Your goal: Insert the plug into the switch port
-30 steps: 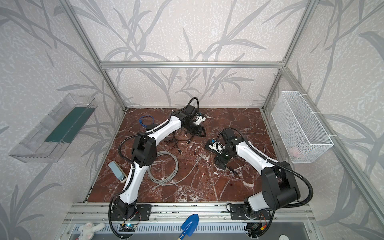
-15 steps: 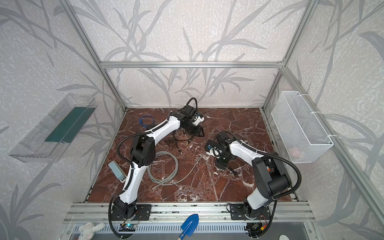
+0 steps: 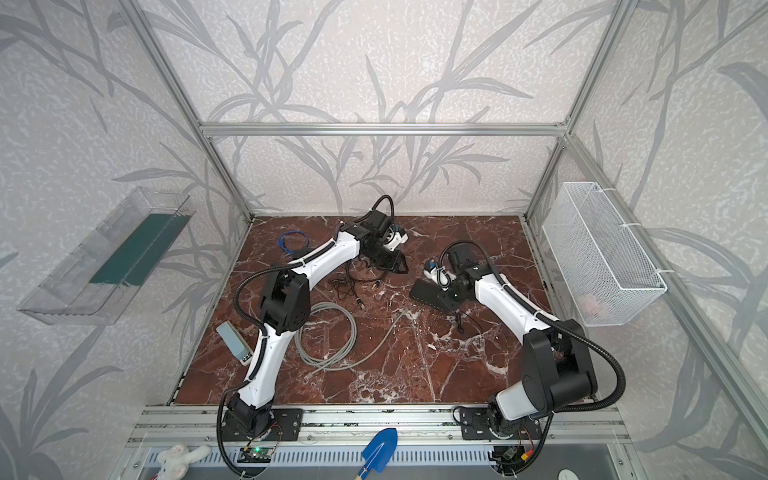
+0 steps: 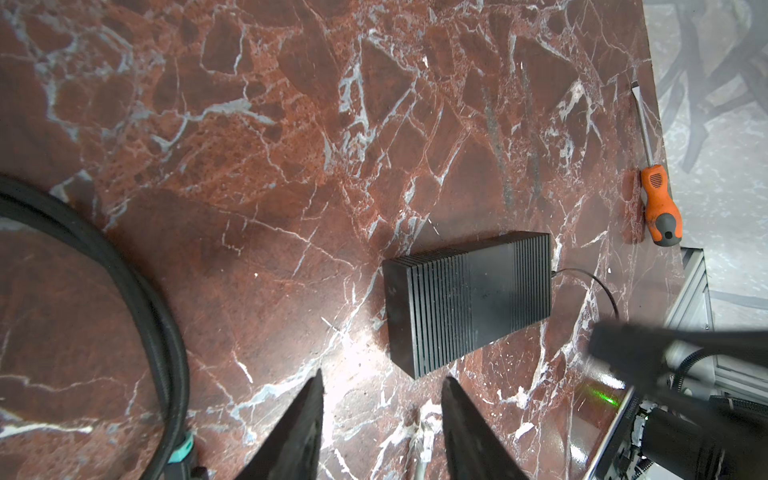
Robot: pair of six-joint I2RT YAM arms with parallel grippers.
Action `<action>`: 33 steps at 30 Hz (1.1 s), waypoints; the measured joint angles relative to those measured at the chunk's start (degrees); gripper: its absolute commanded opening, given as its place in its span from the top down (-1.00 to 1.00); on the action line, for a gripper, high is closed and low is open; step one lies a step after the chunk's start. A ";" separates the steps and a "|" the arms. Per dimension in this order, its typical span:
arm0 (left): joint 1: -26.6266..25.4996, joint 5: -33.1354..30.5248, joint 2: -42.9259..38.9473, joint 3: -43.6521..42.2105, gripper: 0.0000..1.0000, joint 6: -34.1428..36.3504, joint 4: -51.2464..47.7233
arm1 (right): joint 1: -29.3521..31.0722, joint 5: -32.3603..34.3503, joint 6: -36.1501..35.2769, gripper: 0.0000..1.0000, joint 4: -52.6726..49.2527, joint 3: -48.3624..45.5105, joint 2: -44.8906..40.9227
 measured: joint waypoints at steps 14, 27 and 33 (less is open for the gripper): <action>0.02 -0.44 -0.20 0.00 0.05 0.07 -0.83 | -6.95 13.49 8.90 0.49 11.93 10.99 22.34; 0.33 -11.76 -7.85 -4.70 -0.05 0.94 -1.29 | -7.37 12.07 9.27 -0.35 10.73 17.09 25.11; 2.14 -19.74 -13.77 -12.15 -0.06 0.81 -1.27 | -7.39 7.76 10.19 -0.38 9.77 14.29 15.19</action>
